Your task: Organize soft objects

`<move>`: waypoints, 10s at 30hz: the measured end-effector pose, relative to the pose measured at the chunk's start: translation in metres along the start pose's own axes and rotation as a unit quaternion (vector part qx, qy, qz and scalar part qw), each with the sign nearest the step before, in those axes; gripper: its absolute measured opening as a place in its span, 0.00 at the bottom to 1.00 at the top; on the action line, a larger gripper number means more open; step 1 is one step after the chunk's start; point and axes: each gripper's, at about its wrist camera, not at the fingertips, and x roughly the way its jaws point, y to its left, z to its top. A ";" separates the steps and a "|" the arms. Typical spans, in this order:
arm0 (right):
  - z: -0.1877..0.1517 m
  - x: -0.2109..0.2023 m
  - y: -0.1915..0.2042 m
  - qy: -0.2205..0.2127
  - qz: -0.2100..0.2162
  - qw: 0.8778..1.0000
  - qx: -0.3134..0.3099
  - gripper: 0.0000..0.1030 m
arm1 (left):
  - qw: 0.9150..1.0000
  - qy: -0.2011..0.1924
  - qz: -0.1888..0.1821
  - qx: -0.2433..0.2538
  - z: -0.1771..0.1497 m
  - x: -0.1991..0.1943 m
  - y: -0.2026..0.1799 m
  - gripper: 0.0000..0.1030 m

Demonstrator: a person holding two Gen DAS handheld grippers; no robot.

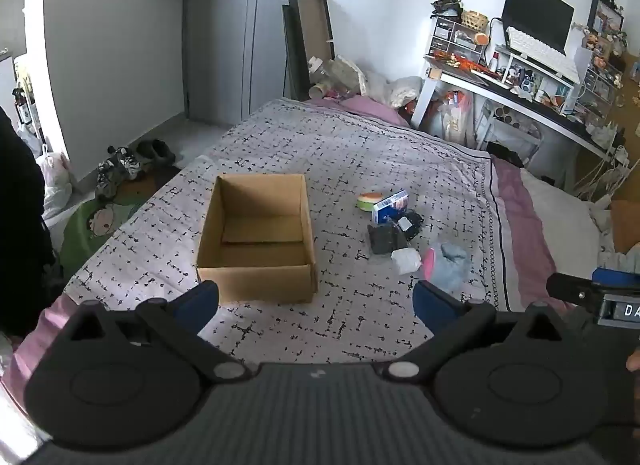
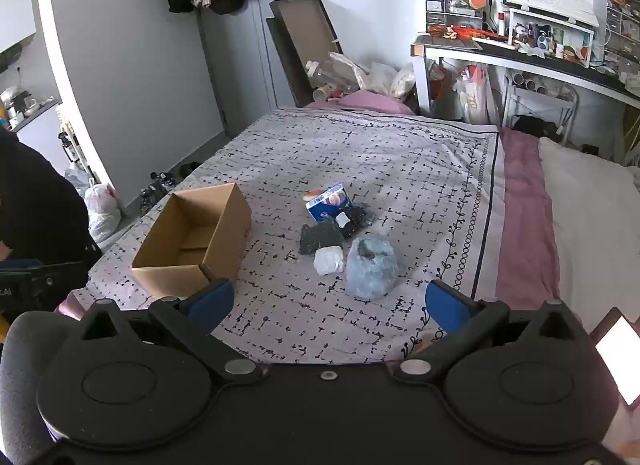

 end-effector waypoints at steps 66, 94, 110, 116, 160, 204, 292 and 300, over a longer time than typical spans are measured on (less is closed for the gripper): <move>-0.001 -0.007 -0.007 0.002 -0.016 1.000 -0.005 1.00 | 0.999 0.017 -0.015 0.024 -0.004 0.006 -0.014 0.99; 0.002 0.005 -0.012 0.014 -0.004 1.000 0.007 1.00 | 0.999 0.017 -0.017 0.024 0.003 0.010 -0.016 0.99; 0.018 0.032 -0.034 0.027 0.028 0.998 0.045 1.00 | 0.999 0.025 -0.031 0.011 0.024 0.041 -0.025 0.99; 0.025 0.043 -0.045 0.031 0.034 0.997 0.059 1.00 | 0.999 0.034 -0.041 0.003 0.030 0.059 -0.029 0.99; 0.008 0.192 -0.144 0.106 0.058 0.929 0.350 0.55 | 0.981 0.111 -0.147 -0.055 0.055 0.226 -0.093 0.71; 0.005 0.235 -0.135 0.111 0.091 0.919 0.367 0.19 | 0.961 0.173 -0.177 -0.122 0.041 0.301 -0.113 0.20; 0.025 0.267 0.176 0.113 0.088 0.977 0.155 0.18 | 0.956 0.132 -0.124 -0.230 0.043 0.247 0.173 0.20; 0.023 0.269 0.174 0.121 0.092 0.973 0.171 0.37 | 0.961 0.137 -0.094 -0.221 0.047 0.249 0.177 0.24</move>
